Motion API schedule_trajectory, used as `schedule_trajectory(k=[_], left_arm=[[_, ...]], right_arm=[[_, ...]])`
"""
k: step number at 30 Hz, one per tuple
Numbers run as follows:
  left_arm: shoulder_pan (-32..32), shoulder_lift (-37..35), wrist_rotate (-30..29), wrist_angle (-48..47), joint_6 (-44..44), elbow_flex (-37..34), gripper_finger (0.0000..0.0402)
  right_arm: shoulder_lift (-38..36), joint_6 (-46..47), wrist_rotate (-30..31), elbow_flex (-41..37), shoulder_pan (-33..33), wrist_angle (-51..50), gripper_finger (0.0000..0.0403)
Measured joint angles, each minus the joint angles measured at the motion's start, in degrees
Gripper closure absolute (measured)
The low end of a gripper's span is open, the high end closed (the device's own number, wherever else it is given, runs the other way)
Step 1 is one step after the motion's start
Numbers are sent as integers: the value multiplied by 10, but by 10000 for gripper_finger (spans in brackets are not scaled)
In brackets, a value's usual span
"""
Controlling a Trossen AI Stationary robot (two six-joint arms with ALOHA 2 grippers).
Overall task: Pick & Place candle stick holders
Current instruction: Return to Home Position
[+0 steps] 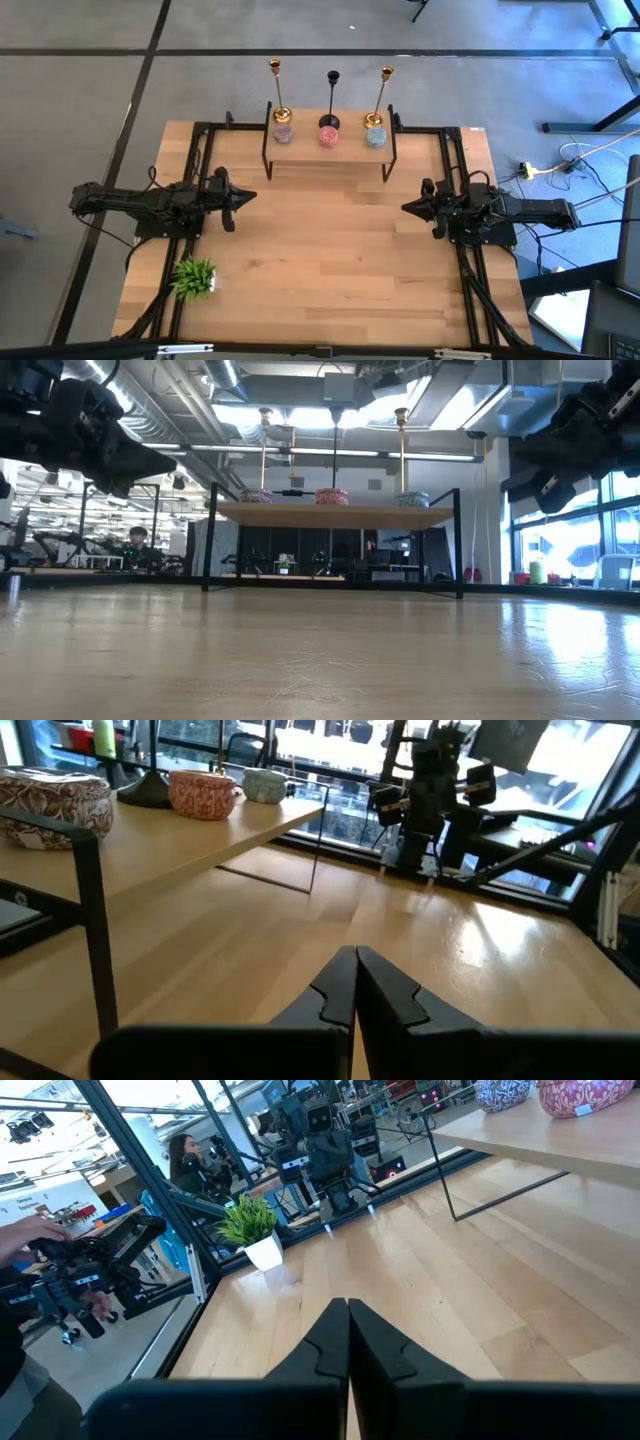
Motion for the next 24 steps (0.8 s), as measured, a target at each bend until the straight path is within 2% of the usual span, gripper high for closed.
schedule_trajectory(k=[24], left_arm=[[0, 0, 3, -1, 0, 0, 398]], right_arm=[[0, 0, 0, 0, 0, 0, 402]])
